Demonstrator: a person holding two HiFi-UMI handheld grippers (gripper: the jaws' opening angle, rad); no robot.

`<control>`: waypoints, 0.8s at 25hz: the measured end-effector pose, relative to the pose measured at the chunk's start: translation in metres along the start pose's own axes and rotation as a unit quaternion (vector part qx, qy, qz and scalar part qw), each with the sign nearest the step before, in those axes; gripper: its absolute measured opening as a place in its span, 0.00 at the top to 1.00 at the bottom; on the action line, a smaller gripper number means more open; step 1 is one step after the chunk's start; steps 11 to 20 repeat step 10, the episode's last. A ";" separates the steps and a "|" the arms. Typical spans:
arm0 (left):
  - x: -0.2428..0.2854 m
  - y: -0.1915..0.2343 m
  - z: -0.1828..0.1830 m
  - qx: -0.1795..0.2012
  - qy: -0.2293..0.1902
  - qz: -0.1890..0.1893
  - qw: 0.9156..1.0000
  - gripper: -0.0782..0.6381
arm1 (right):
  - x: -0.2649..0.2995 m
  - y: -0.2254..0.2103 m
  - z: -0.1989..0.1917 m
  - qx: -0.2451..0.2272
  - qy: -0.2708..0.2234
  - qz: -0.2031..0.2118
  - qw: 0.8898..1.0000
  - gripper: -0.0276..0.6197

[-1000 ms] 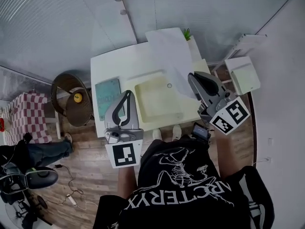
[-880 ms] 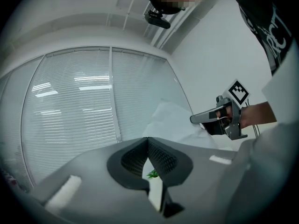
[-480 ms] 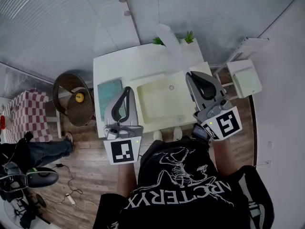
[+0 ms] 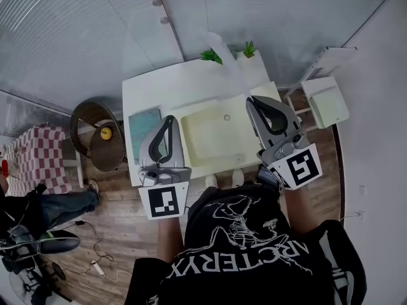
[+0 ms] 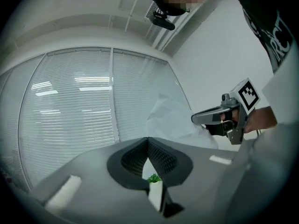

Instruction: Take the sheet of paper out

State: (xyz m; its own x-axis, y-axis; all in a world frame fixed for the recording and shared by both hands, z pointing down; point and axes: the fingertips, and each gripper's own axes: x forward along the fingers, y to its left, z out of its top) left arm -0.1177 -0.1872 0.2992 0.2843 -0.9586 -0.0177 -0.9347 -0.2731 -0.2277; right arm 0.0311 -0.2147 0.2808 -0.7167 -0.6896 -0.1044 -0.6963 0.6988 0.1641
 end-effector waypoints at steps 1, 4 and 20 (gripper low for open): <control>0.000 0.000 0.000 0.000 0.000 -0.001 1.000 0.88 | 0.000 0.000 0.000 -0.002 0.001 0.000 1.000 0.94; 0.002 -0.003 -0.001 0.003 0.001 -0.005 1.000 0.88 | -0.001 -0.001 0.001 -0.005 0.001 -0.003 1.000 0.94; -0.001 -0.003 0.002 0.003 -0.003 -0.006 1.000 0.88 | -0.002 0.001 0.005 -0.018 -0.001 -0.006 1.000 0.94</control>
